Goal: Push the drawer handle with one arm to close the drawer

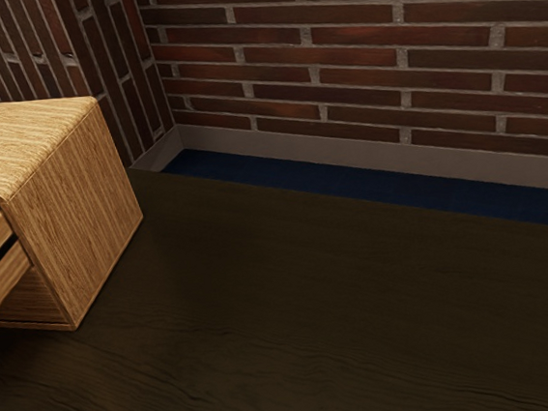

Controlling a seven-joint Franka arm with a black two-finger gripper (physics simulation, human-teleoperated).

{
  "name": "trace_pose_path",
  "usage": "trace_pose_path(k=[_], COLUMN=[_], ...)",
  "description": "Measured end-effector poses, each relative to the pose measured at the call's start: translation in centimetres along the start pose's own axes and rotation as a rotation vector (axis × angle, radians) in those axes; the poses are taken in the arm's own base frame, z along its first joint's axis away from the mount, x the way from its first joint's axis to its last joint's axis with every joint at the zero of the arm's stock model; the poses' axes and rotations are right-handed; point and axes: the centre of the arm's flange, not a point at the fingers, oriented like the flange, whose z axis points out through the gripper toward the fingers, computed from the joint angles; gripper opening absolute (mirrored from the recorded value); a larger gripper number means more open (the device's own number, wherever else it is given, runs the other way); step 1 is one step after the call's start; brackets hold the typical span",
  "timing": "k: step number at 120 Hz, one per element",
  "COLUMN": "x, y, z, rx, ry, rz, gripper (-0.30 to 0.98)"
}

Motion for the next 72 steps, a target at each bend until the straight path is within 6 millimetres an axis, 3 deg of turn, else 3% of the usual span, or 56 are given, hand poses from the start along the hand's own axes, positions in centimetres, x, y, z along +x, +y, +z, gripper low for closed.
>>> trace_pose_path(k=[72], x=[4.3], y=[0.8], z=[0.2], rx=[0.002], ry=[-0.011], rz=[0.054], gripper=[-0.10])
